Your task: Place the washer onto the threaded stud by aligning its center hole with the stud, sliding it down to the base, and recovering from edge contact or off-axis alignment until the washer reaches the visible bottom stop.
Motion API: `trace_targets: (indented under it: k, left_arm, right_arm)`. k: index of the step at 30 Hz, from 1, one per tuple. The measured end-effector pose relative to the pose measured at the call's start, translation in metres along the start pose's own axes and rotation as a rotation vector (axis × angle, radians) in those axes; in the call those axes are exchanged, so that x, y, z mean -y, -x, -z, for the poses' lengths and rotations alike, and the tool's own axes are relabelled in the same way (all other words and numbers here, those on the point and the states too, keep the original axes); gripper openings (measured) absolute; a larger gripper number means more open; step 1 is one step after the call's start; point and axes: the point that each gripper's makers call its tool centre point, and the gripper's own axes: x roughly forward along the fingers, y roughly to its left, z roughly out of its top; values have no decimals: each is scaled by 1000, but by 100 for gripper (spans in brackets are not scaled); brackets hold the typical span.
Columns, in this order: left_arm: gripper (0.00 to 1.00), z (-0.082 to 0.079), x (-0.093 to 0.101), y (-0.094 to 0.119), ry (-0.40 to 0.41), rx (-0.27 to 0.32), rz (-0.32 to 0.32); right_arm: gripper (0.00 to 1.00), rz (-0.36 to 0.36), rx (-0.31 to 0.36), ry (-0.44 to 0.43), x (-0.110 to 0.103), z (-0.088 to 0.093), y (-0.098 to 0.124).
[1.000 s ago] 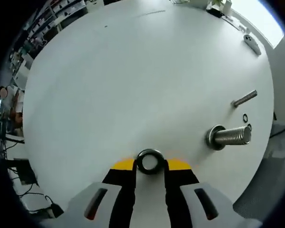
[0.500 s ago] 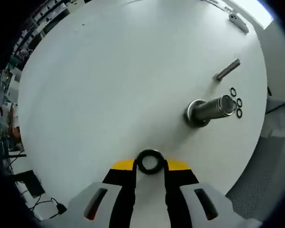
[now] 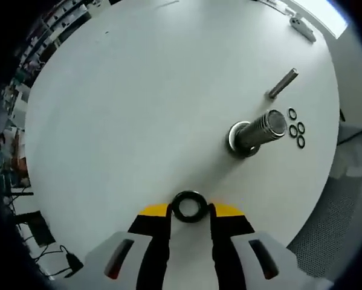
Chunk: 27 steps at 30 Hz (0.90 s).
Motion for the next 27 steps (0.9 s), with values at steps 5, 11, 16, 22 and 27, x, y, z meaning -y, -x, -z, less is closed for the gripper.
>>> trace_targets:
  k: [5, 11, 16, 22, 27]
  left_arm:
    - [24, -1, 0, -1, -1, -8, 2]
    - [20, -1, 1, 0, 18, 24, -10]
    - [19, 0, 1, 0, 48, 17, -14]
    - [19, 5, 4, 2, 23, 29, -3]
    - [19, 11, 7, 5, -5, 19, 5]
  right_arm:
    - [28, -2, -2, 4, 0, 0, 0]
    - [28, 2, -2, 1, 1, 0, 0]
    - [28, 5, -2, 1, 2, 0, 0]
    - [28, 5, 1, -2, 2, 0, 0]
    - [28, 8, 1, -4, 2, 0, 0]
